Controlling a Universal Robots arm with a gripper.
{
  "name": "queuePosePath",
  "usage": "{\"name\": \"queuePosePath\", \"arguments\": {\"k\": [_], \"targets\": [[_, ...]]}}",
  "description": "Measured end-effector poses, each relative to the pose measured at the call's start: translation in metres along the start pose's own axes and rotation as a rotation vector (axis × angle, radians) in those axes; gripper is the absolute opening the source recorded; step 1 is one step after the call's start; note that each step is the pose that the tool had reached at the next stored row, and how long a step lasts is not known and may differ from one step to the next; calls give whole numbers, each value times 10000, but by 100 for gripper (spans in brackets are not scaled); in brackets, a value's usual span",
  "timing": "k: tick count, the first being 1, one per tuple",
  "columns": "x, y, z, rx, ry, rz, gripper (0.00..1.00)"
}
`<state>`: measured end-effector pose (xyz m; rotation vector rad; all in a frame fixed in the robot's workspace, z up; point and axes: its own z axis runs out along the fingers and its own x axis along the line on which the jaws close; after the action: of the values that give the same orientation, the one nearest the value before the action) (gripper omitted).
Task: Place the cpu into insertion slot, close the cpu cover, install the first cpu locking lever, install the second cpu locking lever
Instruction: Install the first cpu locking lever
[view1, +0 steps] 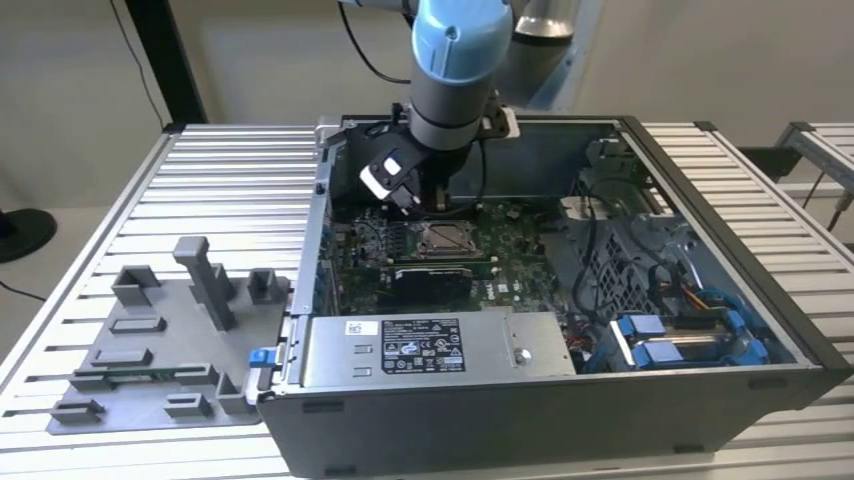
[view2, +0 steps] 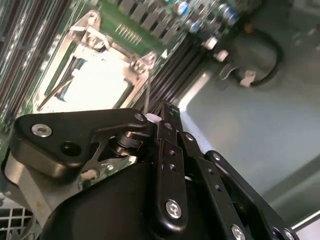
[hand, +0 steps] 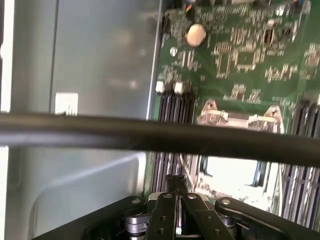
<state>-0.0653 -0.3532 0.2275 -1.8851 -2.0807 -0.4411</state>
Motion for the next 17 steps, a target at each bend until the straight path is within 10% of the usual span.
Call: {"name": "queuePosePath", "arguments": {"k": [7, 9, 13, 17], "targets": [[56, -39, -62, 12, -153, 1, 0], [57, -50, -64, 39, -412, 4, 0], [64, -54, -61, 123, -1112, 0, 0], [64, -54, -61, 125, -1142, -1, 0]]}}
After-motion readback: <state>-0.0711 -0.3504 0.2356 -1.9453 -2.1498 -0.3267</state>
